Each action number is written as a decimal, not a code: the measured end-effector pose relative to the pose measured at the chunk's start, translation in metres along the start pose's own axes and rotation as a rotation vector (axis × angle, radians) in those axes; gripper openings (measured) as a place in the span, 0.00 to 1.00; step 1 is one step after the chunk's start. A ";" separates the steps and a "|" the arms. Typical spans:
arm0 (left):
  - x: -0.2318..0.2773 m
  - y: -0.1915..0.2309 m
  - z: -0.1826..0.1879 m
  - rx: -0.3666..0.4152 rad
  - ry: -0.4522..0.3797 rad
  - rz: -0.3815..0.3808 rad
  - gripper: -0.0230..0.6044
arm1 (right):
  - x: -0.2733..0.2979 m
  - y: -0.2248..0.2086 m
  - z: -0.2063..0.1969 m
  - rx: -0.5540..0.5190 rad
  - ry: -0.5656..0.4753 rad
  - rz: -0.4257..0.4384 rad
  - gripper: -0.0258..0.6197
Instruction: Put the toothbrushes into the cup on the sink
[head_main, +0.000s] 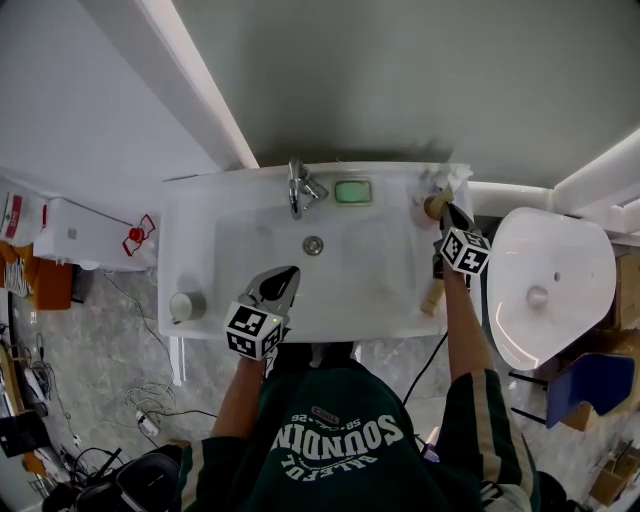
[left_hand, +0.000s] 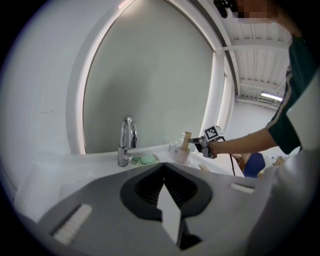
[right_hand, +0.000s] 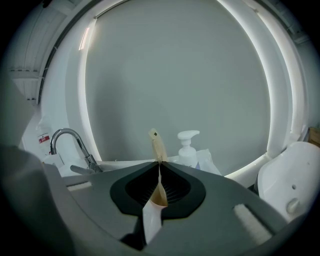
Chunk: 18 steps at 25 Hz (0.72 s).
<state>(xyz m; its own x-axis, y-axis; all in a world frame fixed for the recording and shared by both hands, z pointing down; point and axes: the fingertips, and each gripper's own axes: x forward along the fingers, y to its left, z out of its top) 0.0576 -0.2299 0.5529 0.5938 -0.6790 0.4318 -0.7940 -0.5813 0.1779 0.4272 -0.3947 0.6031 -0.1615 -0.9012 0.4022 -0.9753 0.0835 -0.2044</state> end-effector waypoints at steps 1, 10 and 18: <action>-0.001 0.000 -0.001 -0.001 0.000 0.000 0.12 | 0.000 -0.003 -0.001 0.027 0.005 -0.006 0.05; -0.003 -0.010 -0.007 -0.003 0.001 -0.018 0.12 | -0.013 -0.019 -0.005 0.117 0.022 -0.029 0.16; -0.002 -0.022 -0.005 0.011 -0.013 -0.043 0.12 | -0.033 -0.014 -0.010 0.130 0.046 -0.008 0.18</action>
<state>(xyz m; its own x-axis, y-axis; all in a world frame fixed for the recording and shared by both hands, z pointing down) 0.0732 -0.2133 0.5520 0.6294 -0.6587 0.4122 -0.7660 -0.6153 0.1863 0.4445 -0.3622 0.6015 -0.1633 -0.8810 0.4441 -0.9494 0.0179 -0.3135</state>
